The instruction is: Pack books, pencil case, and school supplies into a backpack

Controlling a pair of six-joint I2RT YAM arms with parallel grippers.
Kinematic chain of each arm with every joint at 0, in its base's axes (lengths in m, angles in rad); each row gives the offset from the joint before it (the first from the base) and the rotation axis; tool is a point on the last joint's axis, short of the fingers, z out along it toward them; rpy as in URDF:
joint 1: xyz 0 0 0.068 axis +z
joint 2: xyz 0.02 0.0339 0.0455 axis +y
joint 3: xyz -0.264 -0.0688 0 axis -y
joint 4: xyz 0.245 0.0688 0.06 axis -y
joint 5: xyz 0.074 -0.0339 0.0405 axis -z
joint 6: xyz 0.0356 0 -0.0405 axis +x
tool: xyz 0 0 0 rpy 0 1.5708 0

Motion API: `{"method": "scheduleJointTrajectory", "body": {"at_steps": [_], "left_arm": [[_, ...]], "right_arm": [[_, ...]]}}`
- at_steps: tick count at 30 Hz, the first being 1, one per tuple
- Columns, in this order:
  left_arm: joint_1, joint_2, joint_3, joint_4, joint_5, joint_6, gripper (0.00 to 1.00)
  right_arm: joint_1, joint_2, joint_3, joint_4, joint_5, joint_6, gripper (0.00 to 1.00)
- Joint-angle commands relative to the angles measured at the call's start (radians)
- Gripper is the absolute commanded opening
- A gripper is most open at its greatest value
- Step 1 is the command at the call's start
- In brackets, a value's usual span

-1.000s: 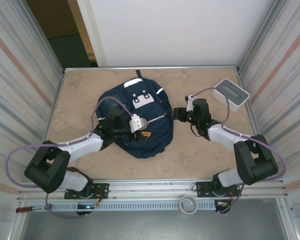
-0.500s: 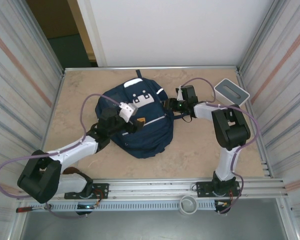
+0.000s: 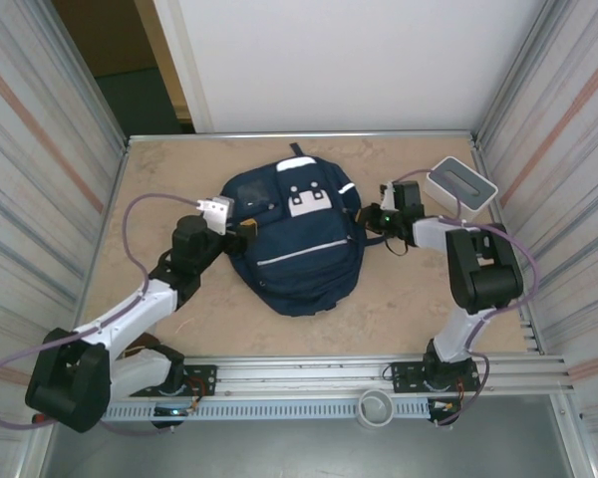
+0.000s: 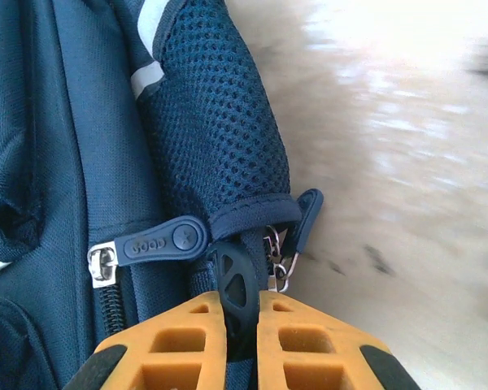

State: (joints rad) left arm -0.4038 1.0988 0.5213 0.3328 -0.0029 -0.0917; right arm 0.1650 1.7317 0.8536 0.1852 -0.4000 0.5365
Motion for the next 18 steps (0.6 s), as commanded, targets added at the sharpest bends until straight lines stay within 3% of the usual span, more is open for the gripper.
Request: {"method": "scheduleJointTrajectory", "body": {"at_steps": [1,3,7,16,17,18], "left_arm": [[0.014,-0.054,-0.028,-0.006,-0.103,-0.034,0.8],[0.019,-0.081,-0.043,-0.007,-0.14,-0.035,0.82],[0.034,-0.139,-0.068,0.001,-0.193,-0.024,0.88],[0.077,-0.122,-0.041,0.01,-0.242,0.048,0.96],[0.077,-0.116,-0.037,0.008,-0.252,0.057,0.97],[0.078,-0.11,-0.038,0.006,-0.261,0.067,0.99]], "right_arm": [[-0.021,-0.108,-0.09,-0.01,0.09,0.024,0.0],[-0.021,-0.175,-0.143,-0.009,0.122,0.031,0.1],[-0.019,-0.362,-0.223,-0.036,0.247,0.021,0.42],[0.027,-0.722,-0.224,-0.184,0.656,-0.183,0.86],[0.029,-0.737,-0.228,-0.189,0.692,-0.199,0.97],[0.031,-0.78,-0.234,-0.195,0.731,-0.217,0.99]]}}
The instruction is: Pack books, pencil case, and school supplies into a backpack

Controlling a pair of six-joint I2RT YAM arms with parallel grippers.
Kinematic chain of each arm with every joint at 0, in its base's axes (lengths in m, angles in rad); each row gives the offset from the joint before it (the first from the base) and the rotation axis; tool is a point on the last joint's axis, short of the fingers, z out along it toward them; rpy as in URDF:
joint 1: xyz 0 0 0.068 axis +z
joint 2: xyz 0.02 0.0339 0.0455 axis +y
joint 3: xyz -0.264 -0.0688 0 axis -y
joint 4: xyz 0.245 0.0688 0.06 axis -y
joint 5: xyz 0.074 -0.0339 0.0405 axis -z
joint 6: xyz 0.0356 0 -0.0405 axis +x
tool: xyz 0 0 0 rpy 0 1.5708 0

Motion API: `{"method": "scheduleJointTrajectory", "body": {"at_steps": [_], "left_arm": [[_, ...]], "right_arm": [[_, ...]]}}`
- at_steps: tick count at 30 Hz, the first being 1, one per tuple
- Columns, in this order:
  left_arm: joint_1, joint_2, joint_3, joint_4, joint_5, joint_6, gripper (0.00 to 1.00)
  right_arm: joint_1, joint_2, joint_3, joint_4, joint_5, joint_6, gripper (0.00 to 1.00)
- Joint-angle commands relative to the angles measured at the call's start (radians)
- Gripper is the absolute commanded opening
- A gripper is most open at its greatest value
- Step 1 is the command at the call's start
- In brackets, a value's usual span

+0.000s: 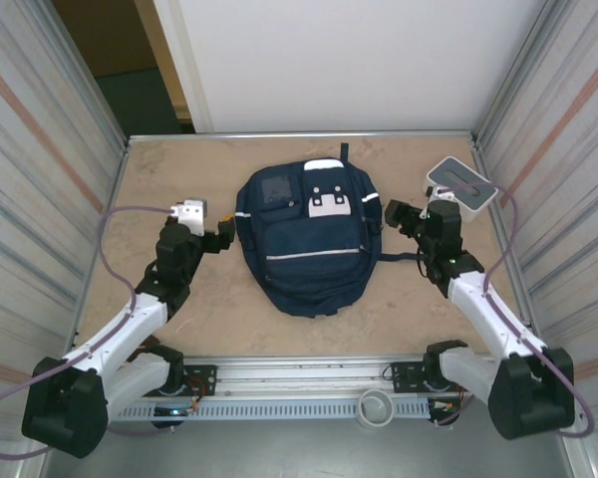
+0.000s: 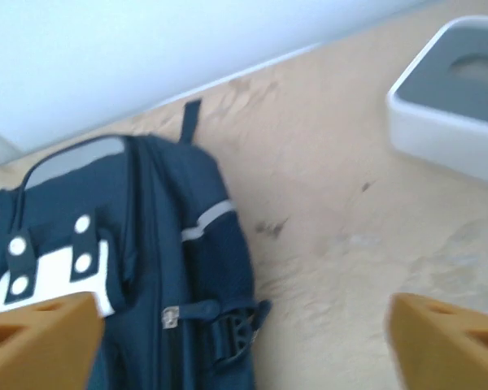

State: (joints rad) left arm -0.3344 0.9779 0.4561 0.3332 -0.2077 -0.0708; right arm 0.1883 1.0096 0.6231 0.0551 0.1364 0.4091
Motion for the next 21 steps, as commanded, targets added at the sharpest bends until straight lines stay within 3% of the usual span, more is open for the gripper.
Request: {"method": "scheduleJointTrajectory", "body": {"at_steps": [1,7,12,16,21], "left_arm": [[0.009,0.014,0.025,0.007,-0.066,0.053,0.99],[0.019,0.038,-0.001,0.036,-0.169,0.105,0.99],[0.029,0.09,-0.019,0.081,-0.203,0.181,0.98],[0.041,0.151,-0.097,0.275,-0.184,0.266,0.97],[0.152,0.227,-0.116,0.322,-0.12,0.179,0.97]], "right_arm": [[0.009,-0.078,-0.01,-0.068,0.225,-0.104,0.99],[-0.01,-0.127,-0.105,0.029,0.423,-0.173,0.99],[-0.033,-0.043,-0.229,0.263,0.418,-0.293,0.99],[-0.08,0.079,-0.247,0.355,0.35,-0.301,0.99],[-0.091,0.235,-0.235,0.448,0.286,-0.304,0.99]]}}
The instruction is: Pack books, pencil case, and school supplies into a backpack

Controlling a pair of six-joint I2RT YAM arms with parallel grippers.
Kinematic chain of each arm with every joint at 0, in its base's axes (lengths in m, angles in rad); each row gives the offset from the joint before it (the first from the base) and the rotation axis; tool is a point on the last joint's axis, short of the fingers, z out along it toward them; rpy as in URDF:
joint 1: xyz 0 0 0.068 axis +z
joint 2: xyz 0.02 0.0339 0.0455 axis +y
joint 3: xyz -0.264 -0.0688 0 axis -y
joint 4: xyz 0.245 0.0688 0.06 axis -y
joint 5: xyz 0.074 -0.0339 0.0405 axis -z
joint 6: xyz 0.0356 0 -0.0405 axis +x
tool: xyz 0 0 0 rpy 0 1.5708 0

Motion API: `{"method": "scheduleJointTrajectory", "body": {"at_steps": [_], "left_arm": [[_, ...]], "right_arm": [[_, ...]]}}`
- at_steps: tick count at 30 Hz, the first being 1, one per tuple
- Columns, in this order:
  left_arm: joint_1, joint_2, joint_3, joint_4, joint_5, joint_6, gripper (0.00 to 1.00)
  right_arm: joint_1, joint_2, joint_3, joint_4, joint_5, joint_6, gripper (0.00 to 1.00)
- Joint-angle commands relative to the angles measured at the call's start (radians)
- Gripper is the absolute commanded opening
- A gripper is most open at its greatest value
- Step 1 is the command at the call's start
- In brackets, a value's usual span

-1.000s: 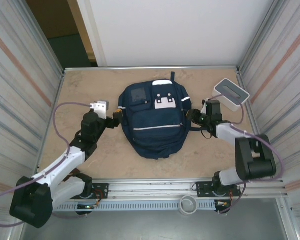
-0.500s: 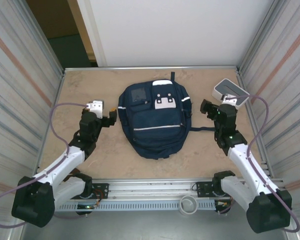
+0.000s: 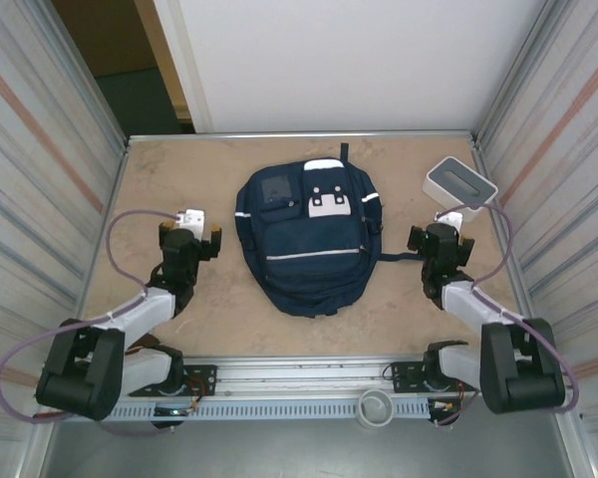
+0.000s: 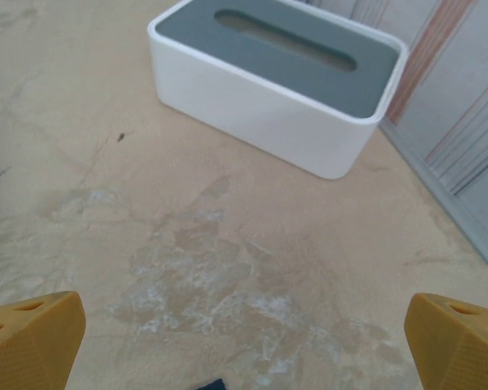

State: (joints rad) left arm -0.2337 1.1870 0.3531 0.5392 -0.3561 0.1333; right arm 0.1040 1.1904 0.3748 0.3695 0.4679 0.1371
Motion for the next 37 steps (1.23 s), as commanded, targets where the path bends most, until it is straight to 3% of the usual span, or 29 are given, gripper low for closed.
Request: {"method": "scheduleJointTrajectory", "body": {"at_steps": [1,7,11,14,17,19,21,24,25,37], "left_arm": [[0.071,0.031,-0.024,0.15,0.048,-0.041,0.98],[0.122,0.124,-0.108,0.381,0.105,-0.067,0.99],[0.129,0.22,-0.084,0.432,0.156,-0.047,0.99],[0.137,0.342,-0.034,0.467,0.163,-0.046,0.99],[0.177,0.317,0.037,0.28,0.192,-0.1,0.99],[0.194,0.336,0.027,0.332,0.199,-0.106,0.99],[0.193,0.317,0.037,0.28,0.206,-0.115,0.99],[0.193,0.32,0.036,0.282,0.203,-0.113,0.99],[0.193,0.322,0.037,0.288,0.203,-0.112,0.99],[0.192,0.319,0.035,0.289,0.203,-0.112,0.99]], "right_arm": [[-0.009,0.077,0.011,0.157,-0.058,-0.035,0.99],[-0.023,0.125,-0.005,0.254,-0.116,-0.068,0.99],[-0.056,0.118,-0.053,0.361,-0.147,-0.088,0.99],[-0.078,0.116,-0.046,0.34,-0.195,-0.074,0.99],[-0.106,0.139,-0.054,0.407,-0.339,-0.057,0.99],[-0.117,0.235,-0.088,0.551,-0.403,-0.057,0.99],[-0.139,0.361,-0.071,0.665,-0.44,-0.047,0.99],[-0.145,0.345,0.048,0.394,-0.429,-0.037,0.99],[-0.134,0.35,0.02,0.456,-0.422,-0.049,0.99],[-0.128,0.347,0.032,0.433,-0.425,-0.057,0.99]]}}
